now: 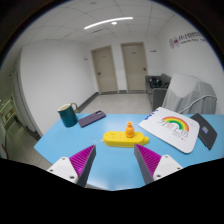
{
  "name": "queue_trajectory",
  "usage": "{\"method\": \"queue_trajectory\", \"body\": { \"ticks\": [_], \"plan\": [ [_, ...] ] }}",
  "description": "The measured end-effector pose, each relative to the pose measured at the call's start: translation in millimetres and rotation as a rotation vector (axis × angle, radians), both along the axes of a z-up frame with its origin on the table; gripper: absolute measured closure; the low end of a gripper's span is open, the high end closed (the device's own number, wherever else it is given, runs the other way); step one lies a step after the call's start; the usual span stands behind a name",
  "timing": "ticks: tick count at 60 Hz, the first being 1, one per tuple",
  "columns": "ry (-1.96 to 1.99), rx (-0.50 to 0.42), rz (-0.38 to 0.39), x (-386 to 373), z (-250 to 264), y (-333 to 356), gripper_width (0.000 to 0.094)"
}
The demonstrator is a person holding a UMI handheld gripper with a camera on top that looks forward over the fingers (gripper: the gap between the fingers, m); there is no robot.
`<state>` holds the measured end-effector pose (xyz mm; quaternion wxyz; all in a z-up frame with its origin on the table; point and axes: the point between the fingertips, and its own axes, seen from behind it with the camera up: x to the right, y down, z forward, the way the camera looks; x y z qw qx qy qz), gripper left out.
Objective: Unplug charger
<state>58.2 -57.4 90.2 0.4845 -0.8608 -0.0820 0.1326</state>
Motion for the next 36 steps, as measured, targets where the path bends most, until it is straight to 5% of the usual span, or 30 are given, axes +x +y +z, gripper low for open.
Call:
{"method": "queue_trajectory", "body": {
  "ticks": [10, 18, 25, 28, 29, 36],
  "plan": [
    [-0.051, -0.021, -0.135, 42, -40, 91, 0.0173],
    [-0.052, 0.023, -0.102, 19, -46, 130, 0.0225],
    [-0.066, 0.028, -0.121, 13, -61, 144, 0.0422],
    [-0.112, 0.047, -0.136, 17, -64, 146, 0.0583],
    [-0.138, 0.063, -0.143, 21, -64, 146, 0.0709],
    [-0.146, 0.112, -0.146, 20, -64, 146, 0.0772]
  ]
}}
